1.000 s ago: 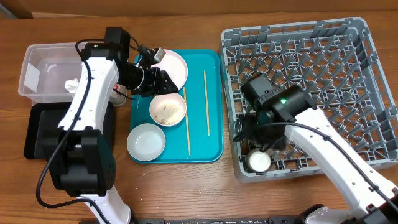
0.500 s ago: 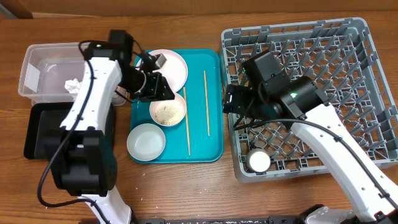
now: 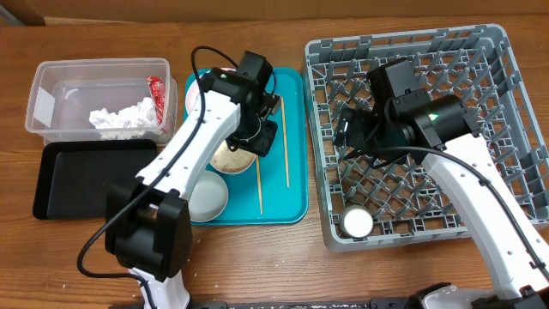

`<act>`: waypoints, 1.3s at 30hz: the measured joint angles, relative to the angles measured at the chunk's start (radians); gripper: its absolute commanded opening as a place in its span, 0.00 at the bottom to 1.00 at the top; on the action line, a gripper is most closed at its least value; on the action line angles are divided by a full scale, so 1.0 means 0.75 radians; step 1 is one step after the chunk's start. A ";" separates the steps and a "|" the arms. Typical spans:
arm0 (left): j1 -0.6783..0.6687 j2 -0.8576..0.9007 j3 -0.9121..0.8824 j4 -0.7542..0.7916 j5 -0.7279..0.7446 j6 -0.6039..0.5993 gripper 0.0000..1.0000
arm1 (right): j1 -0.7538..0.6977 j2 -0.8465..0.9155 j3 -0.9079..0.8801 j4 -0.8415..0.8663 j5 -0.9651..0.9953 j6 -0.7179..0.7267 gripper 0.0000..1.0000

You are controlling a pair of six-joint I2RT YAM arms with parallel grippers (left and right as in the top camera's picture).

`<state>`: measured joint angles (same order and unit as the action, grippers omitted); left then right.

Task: Sort waste into correct bins and load items into the dishwasher
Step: 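Grasp the rim of the rice-filled bowl with the left gripper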

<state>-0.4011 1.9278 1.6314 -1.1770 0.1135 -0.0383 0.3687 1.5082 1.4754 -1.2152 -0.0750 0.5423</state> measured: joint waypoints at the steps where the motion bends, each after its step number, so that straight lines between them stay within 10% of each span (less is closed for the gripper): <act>1: -0.001 0.008 0.000 0.001 -0.018 -0.015 0.44 | 0.000 0.000 0.000 0.000 0.001 -0.001 0.90; 39: -0.067 0.026 -0.272 0.312 -0.156 -0.231 0.29 | -0.001 0.000 0.000 0.014 0.001 -0.026 0.90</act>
<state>-0.4515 1.9472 1.4273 -0.9428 -0.0036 -0.2115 0.3679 1.5082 1.4754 -1.2049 -0.0742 0.5228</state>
